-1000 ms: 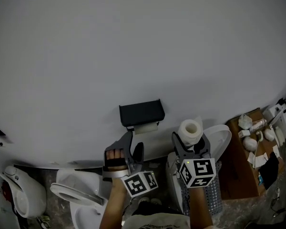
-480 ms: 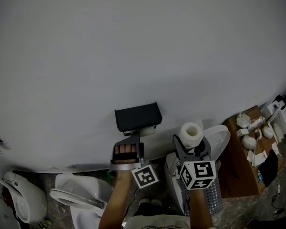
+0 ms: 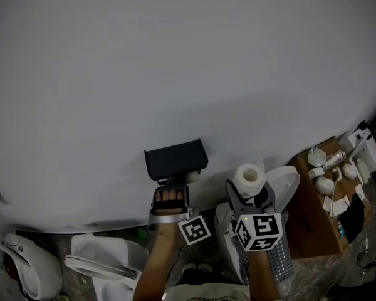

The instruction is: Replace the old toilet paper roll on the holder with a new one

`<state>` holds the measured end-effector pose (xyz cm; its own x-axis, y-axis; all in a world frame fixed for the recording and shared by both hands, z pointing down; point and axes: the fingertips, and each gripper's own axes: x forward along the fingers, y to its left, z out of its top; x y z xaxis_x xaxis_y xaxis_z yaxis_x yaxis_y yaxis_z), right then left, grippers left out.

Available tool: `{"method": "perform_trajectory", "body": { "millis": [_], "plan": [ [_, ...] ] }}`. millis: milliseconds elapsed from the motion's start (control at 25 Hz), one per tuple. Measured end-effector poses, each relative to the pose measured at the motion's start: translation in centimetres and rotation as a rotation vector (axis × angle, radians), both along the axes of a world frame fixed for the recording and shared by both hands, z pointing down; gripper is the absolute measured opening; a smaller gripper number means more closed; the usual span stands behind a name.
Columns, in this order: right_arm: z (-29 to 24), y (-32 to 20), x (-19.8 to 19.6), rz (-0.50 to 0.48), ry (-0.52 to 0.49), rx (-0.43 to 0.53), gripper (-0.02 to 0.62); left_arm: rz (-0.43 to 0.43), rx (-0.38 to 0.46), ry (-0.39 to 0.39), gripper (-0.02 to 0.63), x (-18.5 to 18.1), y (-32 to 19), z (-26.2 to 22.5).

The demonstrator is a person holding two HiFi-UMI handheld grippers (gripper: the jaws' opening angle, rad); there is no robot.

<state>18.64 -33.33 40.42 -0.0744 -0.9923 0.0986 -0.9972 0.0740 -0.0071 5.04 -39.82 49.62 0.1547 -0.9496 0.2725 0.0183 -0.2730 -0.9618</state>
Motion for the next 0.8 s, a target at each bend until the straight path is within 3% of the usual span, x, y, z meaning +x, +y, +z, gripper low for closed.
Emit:
{"method": "perform_trajectory", "body": {
  "millis": [240, 360, 800],
  "plan": [
    [0.3, -0.3, 0.6, 0.008, 0.003, -0.010, 0.311, -0.024, -0.004, -0.007, 0.243, -0.1, -0.9, 0.4],
    [0.5, -0.6, 0.7, 0.010, 0.003, -0.013, 0.311, -0.022, 0.017, -0.001, 0.180, 0.0, -1.2, 0.4],
    [0.6, -0.5, 1.3, 0.016, 0.004, -0.013, 0.311, -0.030, -0.001, 0.044, 0.178, 1.1, -1.0, 0.1]
  ]
}}
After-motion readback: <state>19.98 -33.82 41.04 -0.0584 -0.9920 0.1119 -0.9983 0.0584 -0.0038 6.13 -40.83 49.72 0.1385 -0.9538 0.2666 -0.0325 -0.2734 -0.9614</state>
